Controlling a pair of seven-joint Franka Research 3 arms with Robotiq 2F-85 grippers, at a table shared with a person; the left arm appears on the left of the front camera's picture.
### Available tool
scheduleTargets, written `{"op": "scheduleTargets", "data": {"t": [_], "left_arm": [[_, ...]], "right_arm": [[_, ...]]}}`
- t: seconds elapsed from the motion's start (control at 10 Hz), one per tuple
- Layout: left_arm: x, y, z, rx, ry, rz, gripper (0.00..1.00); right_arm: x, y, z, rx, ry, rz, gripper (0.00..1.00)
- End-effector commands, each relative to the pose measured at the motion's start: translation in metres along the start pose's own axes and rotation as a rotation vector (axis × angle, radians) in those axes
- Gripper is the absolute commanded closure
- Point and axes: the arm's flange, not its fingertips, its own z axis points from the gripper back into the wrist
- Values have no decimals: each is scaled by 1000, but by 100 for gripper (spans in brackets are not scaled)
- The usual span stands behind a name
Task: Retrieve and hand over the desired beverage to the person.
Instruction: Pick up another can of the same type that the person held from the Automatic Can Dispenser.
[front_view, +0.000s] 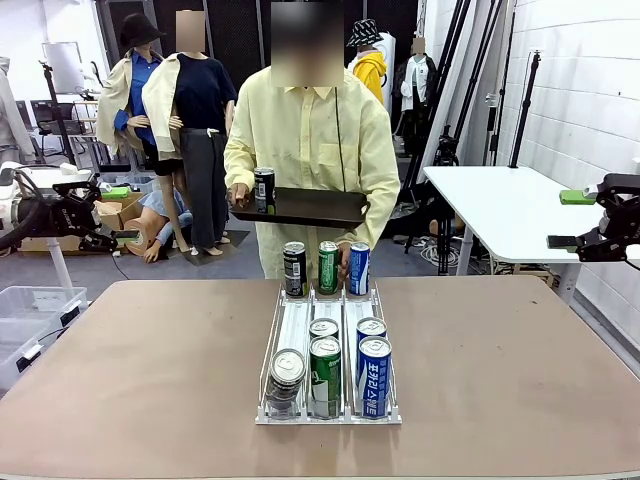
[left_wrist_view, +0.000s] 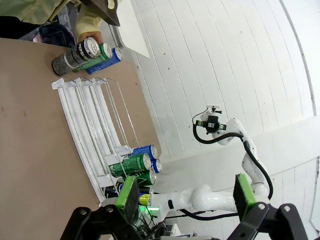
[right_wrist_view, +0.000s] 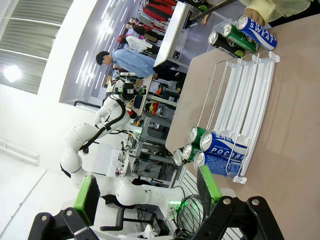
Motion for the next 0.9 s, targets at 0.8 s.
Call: {"op": "scheduleTargets", "data": {"t": [0.8], "left_arm": [[-1, -1, 0, 10, -4, -1, 0]], "right_arm": [[0, 1, 0, 11, 1, -7, 0]]}}
